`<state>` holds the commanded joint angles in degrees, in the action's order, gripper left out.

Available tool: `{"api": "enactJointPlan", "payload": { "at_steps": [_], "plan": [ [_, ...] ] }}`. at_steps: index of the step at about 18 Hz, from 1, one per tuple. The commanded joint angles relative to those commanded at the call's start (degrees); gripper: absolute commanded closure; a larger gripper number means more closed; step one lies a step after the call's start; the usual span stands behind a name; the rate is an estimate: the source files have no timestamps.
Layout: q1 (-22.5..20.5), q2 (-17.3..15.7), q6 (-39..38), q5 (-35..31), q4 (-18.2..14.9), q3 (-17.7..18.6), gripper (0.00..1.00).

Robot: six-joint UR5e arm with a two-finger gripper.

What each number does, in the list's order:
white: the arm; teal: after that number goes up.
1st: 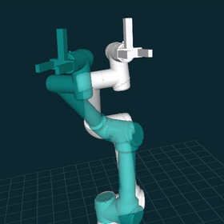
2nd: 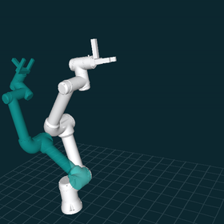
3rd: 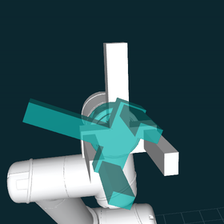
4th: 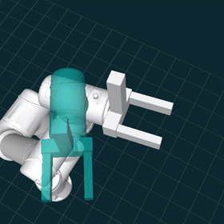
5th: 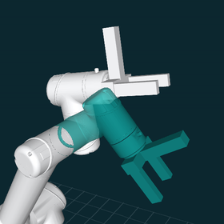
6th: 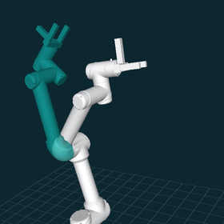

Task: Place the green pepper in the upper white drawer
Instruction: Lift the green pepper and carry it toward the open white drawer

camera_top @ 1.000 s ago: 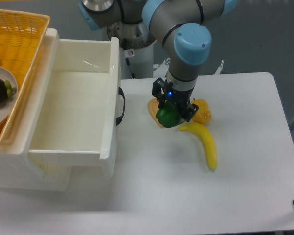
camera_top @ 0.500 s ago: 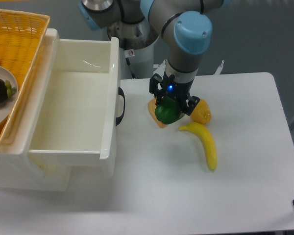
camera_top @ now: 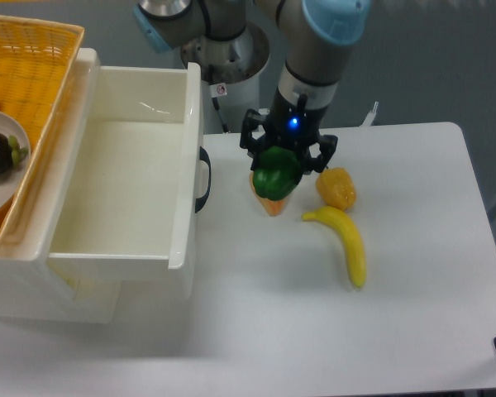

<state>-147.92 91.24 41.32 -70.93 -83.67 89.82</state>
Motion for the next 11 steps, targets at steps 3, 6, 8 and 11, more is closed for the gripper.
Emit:
{"api": "enactJointPlan", "payload": {
  "at_steps": [3,6,8,11],
  "plan": [
    [0.00,-1.15,-4.21,3.15,-0.53,0.26,0.55],
    [0.26,-1.59,-8.18,5.46,-0.79,0.26,0.55],
    [0.44,-2.20,-8.88,5.89,-1.76,0.35,0.55],
    [1.75,-4.13,-9.06,6.69,-3.95,0.53,0.55]
  ]
}}
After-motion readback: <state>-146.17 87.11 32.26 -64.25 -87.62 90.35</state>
